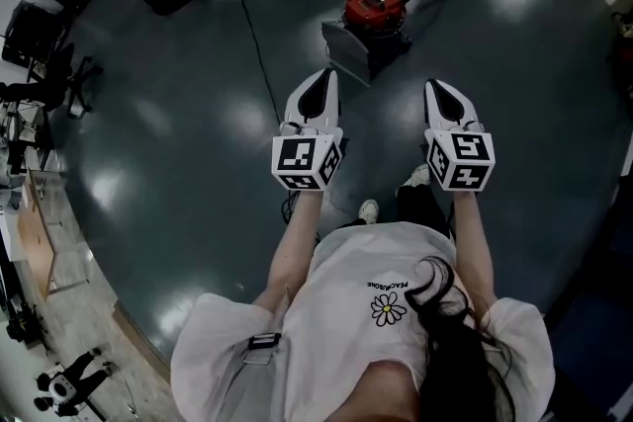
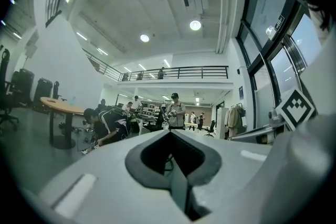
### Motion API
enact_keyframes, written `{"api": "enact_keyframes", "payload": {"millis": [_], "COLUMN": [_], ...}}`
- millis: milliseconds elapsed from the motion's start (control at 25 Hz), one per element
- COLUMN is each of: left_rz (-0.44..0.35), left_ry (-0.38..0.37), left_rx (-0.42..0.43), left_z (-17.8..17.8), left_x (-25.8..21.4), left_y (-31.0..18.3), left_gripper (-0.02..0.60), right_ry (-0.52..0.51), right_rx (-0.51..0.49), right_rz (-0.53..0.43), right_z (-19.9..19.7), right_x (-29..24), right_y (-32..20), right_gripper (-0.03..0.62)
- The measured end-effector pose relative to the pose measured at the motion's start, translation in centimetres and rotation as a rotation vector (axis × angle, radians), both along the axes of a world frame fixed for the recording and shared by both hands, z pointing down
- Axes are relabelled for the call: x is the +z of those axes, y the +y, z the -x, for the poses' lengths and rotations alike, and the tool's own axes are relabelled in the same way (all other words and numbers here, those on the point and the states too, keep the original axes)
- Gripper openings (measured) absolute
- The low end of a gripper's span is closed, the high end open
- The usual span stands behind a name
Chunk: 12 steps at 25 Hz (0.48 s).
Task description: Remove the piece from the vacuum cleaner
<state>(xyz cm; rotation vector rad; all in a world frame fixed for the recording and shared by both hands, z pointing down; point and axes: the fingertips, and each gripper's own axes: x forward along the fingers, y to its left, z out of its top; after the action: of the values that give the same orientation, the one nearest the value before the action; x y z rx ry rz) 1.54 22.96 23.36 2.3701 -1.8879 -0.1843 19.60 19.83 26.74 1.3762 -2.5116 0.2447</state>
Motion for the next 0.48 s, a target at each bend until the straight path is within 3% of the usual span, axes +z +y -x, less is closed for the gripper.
{"api": "enact_keyframes", "payload": {"millis": [240, 480], "left_rz": [0.014, 0.026], "left_ry": [0.003, -0.026], "left_rx": [-0.035, -0.076], "left_z": [2.0, 2.9], "left_x": [-0.3, 1.4], "left_y": [-3.4, -10.4], "left_gripper": [0.0, 0.0], "right_ry": [-0.011, -0.018], "right_rx": [-0.024, -0.085], "right_rz": [0.019, 0.041], "right_z": [1.8, 3.4], "right_x": [-0.2, 2.3], "right_y": [-4.3, -11.8], "right_gripper": [0.023, 0.023]}}
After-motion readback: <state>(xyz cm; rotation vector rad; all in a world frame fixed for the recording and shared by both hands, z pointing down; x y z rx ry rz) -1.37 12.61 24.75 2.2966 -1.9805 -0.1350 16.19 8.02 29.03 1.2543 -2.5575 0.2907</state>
